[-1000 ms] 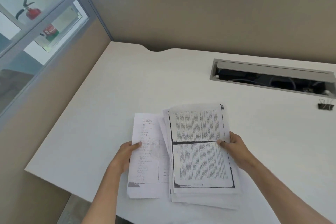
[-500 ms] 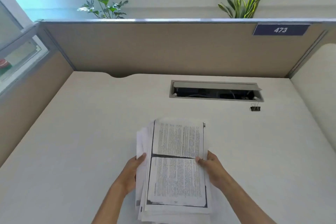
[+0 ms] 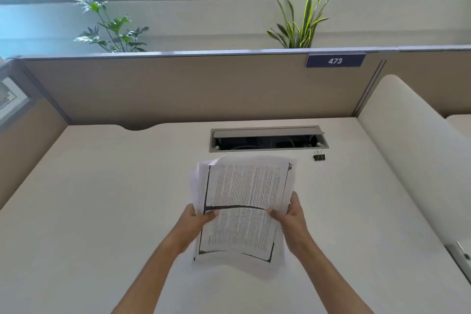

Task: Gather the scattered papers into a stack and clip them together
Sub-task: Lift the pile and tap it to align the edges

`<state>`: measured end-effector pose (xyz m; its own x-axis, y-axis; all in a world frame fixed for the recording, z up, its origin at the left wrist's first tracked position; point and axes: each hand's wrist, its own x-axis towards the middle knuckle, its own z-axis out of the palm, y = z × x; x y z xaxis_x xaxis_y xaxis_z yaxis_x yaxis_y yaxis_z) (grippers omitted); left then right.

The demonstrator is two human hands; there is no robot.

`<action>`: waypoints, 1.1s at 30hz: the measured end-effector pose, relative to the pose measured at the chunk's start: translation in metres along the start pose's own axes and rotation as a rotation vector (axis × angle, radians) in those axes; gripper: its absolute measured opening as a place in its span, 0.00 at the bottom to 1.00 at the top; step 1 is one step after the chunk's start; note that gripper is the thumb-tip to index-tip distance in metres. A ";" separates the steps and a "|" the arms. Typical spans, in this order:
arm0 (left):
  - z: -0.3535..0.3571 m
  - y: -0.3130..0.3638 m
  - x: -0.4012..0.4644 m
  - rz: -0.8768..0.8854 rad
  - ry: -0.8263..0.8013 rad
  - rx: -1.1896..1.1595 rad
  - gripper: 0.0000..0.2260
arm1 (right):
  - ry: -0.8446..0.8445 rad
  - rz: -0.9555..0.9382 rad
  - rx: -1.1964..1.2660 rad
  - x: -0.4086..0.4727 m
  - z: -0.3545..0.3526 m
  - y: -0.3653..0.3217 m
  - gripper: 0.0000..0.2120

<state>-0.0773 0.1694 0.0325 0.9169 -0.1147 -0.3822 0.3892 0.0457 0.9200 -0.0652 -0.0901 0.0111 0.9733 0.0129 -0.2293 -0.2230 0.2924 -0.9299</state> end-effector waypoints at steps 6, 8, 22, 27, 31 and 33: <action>0.000 0.049 0.023 0.163 0.036 0.083 0.12 | -0.007 -0.117 -0.022 0.021 0.018 -0.041 0.18; -0.002 0.059 0.028 0.193 0.035 0.081 0.13 | -0.004 -0.113 -0.050 0.026 0.022 -0.051 0.16; 0.001 0.013 0.037 0.205 0.124 -0.168 0.18 | -0.080 -0.071 -0.132 0.036 0.022 -0.024 0.17; 0.009 -0.002 0.040 0.143 0.205 -0.187 0.18 | -0.056 -0.051 -0.154 0.042 0.019 -0.019 0.17; 0.012 -0.003 0.040 0.155 0.222 -0.181 0.16 | -0.062 -0.075 -0.126 0.044 0.019 -0.023 0.16; 0.010 -0.002 0.039 0.164 0.210 -0.176 0.12 | -0.067 -0.090 -0.087 0.044 0.018 -0.028 0.16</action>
<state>-0.0429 0.1552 0.0162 0.9598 0.1151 -0.2560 0.2267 0.2195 0.9489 -0.0153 -0.0808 0.0316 0.9903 0.0551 -0.1273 -0.1361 0.2110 -0.9680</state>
